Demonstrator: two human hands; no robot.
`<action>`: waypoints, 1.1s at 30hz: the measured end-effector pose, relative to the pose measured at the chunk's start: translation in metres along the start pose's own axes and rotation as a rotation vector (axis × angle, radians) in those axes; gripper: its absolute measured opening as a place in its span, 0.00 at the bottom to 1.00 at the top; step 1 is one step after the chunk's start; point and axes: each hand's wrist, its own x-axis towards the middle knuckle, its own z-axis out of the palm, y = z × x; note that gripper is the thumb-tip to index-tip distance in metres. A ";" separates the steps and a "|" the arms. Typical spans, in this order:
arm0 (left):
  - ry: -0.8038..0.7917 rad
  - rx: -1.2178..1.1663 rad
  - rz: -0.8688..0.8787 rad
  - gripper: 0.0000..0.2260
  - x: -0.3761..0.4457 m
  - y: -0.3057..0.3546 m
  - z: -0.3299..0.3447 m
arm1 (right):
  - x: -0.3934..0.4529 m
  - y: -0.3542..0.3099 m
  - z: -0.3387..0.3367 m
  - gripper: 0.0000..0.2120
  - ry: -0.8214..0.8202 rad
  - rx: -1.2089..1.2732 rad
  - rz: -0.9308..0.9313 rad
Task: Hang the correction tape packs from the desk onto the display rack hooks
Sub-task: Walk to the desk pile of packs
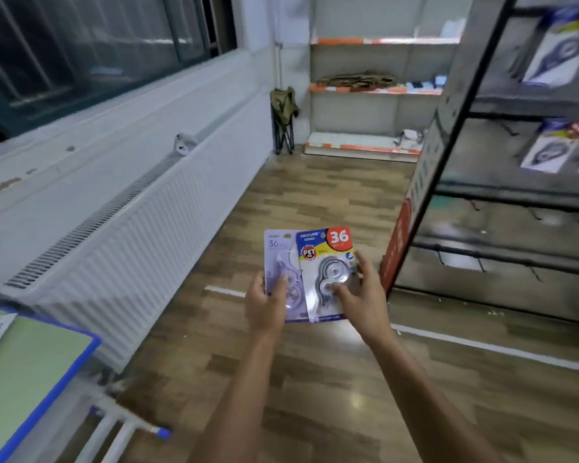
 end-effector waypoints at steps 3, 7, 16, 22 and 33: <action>-0.053 0.005 -0.008 0.07 -0.029 0.007 0.070 | 0.007 0.018 -0.073 0.33 0.068 -0.029 0.006; -0.193 -0.016 -0.006 0.14 -0.068 0.014 0.159 | 0.012 0.040 -0.166 0.28 0.194 -0.061 0.018; -0.439 -0.044 0.030 0.07 -0.132 0.037 0.326 | 0.032 0.083 -0.327 0.27 0.486 -0.119 0.085; -0.522 0.004 0.045 0.05 -0.132 0.037 0.418 | 0.072 0.109 -0.394 0.22 0.623 -0.073 0.142; -0.504 -0.055 0.108 0.07 -0.088 0.060 0.605 | 0.222 0.146 -0.510 0.14 0.662 -0.043 0.164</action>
